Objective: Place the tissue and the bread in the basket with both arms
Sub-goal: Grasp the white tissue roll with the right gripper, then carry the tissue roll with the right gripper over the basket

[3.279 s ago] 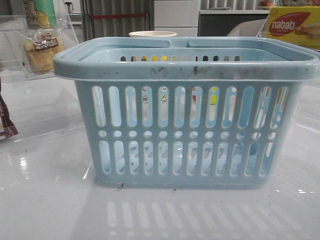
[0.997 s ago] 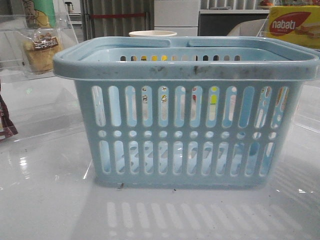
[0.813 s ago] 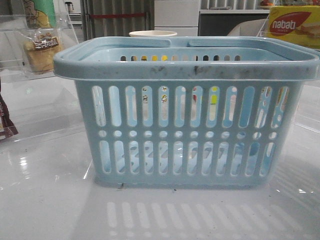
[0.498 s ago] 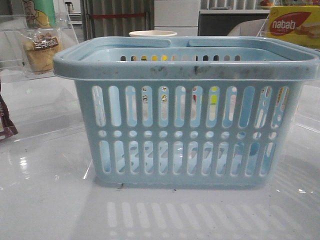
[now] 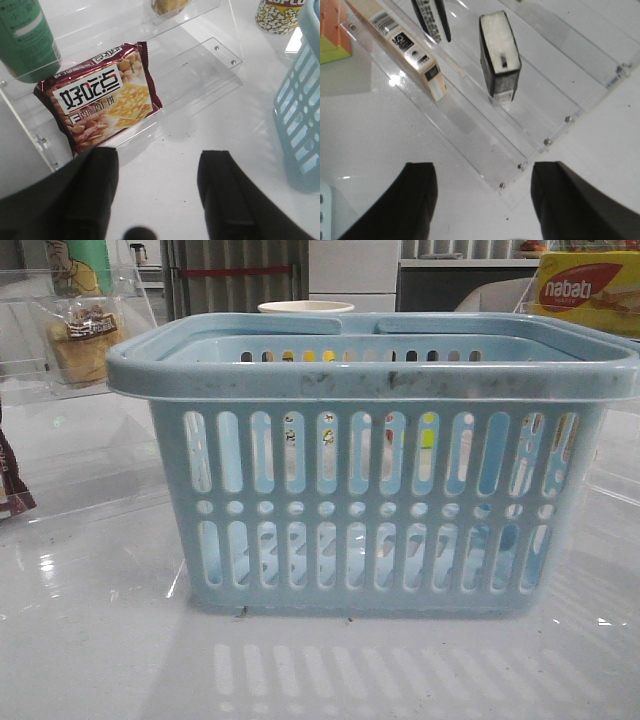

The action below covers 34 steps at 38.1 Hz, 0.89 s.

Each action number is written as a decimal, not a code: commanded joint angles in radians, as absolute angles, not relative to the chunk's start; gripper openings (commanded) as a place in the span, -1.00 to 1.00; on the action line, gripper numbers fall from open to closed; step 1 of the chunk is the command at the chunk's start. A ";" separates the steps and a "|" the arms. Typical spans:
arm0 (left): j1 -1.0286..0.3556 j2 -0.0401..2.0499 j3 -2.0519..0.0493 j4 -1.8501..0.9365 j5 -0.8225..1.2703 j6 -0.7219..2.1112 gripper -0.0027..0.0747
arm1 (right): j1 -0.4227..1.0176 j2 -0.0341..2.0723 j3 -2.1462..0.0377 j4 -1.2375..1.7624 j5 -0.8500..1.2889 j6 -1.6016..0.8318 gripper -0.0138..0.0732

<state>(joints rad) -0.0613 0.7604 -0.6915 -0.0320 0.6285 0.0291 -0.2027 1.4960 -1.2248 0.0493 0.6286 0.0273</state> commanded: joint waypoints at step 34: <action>-0.063 0.761 -0.721 -0.048 0.575 0.023 0.06 | -0.213 1.804 -1.490 -0.045 0.447 0.031 -0.13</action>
<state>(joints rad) -0.0613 0.7604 -0.6915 -0.0355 0.6370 0.0291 -0.2062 1.8553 -1.4526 -0.0334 0.5200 0.0273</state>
